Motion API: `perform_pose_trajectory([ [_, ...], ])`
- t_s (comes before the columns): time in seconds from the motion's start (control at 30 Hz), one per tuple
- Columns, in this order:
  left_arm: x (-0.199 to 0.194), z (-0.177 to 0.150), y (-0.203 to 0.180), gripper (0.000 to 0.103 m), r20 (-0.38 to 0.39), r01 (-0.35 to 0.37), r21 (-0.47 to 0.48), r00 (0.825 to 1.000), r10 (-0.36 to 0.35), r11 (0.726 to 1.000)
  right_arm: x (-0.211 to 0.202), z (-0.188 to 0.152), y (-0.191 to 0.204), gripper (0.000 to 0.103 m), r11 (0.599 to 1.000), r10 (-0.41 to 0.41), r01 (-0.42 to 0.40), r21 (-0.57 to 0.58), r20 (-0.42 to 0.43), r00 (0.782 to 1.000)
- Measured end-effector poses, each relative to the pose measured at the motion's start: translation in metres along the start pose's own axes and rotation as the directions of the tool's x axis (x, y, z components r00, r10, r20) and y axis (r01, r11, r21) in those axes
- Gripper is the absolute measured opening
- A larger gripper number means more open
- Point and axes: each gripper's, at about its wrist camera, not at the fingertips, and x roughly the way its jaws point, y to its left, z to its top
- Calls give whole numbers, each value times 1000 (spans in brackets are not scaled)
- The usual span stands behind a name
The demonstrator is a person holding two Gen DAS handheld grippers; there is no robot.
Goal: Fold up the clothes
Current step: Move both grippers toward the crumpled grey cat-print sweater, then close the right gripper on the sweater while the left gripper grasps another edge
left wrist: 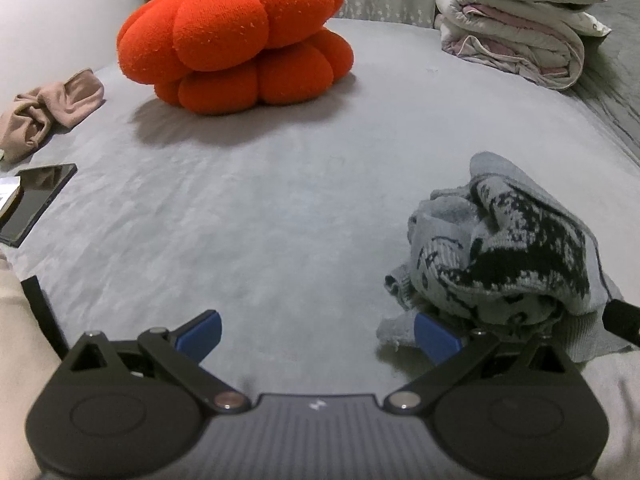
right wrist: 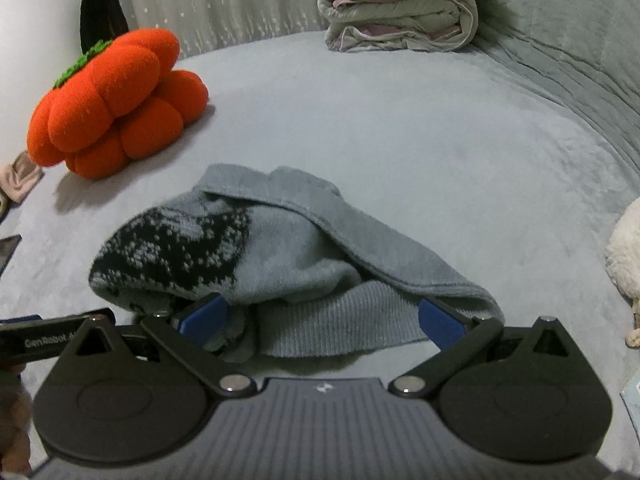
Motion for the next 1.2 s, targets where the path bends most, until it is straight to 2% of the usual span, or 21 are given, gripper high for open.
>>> perform_pose_trajectory([
  [0.23,5,7,5,103,31,35,-50,999,-33,998,4,9,-3,103,998,53,-54,30,35,998],
  [0.4,24,11,-1,103,-1,63,-68,998,-64,996,20,14,1,103,998,56,-56,9,41,998],
  [0.6,45,6,-15,103,-34,51,-37,998,-53,998,51,10,0,103,1000,28,-28,-2,14,1000],
  [0.83,59,-6,-29,103,-33,-4,15,999,4,1000,68,2,-7,103,998,47,-47,33,-10,999],
  [1.1,69,-9,-18,103,-54,29,-63,998,-32,998,72,-3,-17,103,994,87,-87,62,-10,996],
  [1.2,70,-9,-19,103,-48,30,-64,998,-33,998,74,-5,-16,103,994,85,-84,76,2,996],
])
